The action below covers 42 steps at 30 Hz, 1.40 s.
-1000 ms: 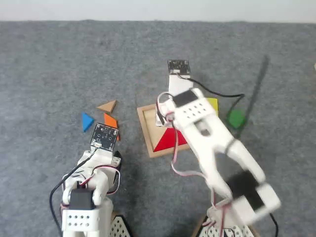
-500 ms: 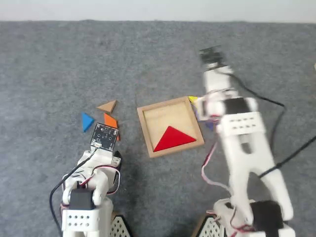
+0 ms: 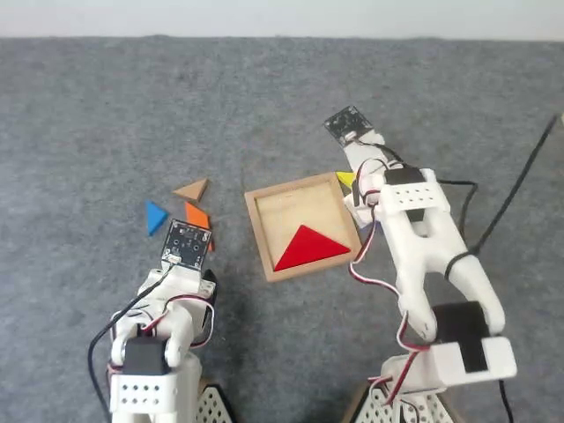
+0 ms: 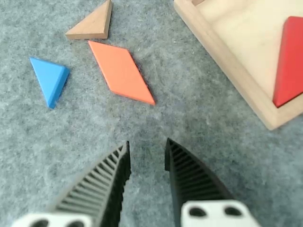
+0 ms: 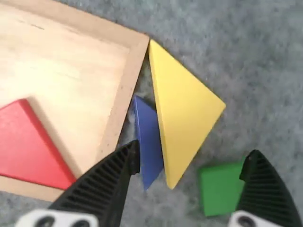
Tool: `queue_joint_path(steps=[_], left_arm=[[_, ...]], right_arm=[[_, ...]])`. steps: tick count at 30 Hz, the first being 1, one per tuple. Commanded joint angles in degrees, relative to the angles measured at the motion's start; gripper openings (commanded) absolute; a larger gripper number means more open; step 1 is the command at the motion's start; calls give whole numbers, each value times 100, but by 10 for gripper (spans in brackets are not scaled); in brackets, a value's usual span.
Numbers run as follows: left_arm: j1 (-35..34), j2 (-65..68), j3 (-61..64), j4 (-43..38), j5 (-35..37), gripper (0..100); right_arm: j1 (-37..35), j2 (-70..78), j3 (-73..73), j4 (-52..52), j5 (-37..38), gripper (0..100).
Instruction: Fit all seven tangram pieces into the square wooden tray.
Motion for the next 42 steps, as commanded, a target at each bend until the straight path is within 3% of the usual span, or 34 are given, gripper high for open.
queue_joint_path(steps=[1, 7, 17, 24, 42], left_arm=[[-26, -105, -57, 26, 0, 118], [-26, -105, -57, 26, 0, 118], [-26, -105, -57, 26, 0, 118], [-26, -105, -57, 26, 0, 118], [-26, -105, -57, 26, 0, 118]], right_arm=[[-66, 119, -325, -233, 484, 343], [-171, 585, -343, -673, 879, 341], [4, 1323, -862, -866, 879, 336], [136, 1842, -1574, -330, 1257, 252], [198, 1305, -1679, 435, 1143, 98]])
